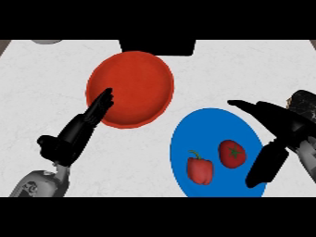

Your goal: Pick the tomato from the plate and place it in the bowl

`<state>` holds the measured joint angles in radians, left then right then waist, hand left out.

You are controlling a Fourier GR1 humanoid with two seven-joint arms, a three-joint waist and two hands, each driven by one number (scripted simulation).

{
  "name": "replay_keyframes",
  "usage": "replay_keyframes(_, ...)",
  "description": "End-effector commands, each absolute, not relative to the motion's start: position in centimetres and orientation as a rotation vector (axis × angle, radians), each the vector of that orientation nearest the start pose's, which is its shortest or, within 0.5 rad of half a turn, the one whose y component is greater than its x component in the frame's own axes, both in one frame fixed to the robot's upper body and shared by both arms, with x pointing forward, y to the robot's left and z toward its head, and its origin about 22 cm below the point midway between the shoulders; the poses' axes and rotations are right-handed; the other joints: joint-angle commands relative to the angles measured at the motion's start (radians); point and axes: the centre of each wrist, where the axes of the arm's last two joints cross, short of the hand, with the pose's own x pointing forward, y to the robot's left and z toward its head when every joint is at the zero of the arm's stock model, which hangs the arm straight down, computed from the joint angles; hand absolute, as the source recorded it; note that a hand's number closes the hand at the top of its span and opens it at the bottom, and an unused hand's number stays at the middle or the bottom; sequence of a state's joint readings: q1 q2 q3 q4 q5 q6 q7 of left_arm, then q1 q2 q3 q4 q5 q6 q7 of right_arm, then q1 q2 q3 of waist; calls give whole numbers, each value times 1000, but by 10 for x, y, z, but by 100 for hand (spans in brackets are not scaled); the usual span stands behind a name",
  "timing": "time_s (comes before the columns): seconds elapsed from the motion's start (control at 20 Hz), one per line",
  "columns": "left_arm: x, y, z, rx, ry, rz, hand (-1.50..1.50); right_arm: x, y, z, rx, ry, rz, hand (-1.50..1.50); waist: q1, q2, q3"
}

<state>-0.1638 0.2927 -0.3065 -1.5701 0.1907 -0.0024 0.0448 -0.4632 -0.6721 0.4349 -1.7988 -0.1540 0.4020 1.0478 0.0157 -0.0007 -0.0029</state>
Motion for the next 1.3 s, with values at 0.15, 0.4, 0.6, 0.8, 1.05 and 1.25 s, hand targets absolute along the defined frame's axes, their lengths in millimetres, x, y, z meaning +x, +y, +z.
replay_keyframes(0.15, 267, 199, 35, -162, -1596, -380, 0, 284, -178, 179, -449, -670, 1188, -150, -9, 0, 1)
replay_keyframes(0.4, 271, 200, 29, -151, -1597, -381, 0, 272, -164, 153, -485, -692, 1214, -150, -14, 0, 2)
replay_keyframes(0.6, 262, 214, 40, -163, -1586, -372, 0, 251, -188, 150, -539, -734, 1201, -150, -20, -3, 3)
replay_keyframes(0.8, 257, 209, 36, -172, -1602, -364, 0, 247, -177, 155, -590, -775, 1189, -150, -17, -2, 2)
replay_keyframes(1.05, 249, 216, 37, -167, -1573, -391, 0, 258, -169, 127, -697, -779, 1189, -150, -8, -1, 3)
replay_keyframes(1.25, 264, 223, 48, -169, -1589, -384, 0, 262, -162, 109, -716, -746, 1184, -150, -9, 1, 3)
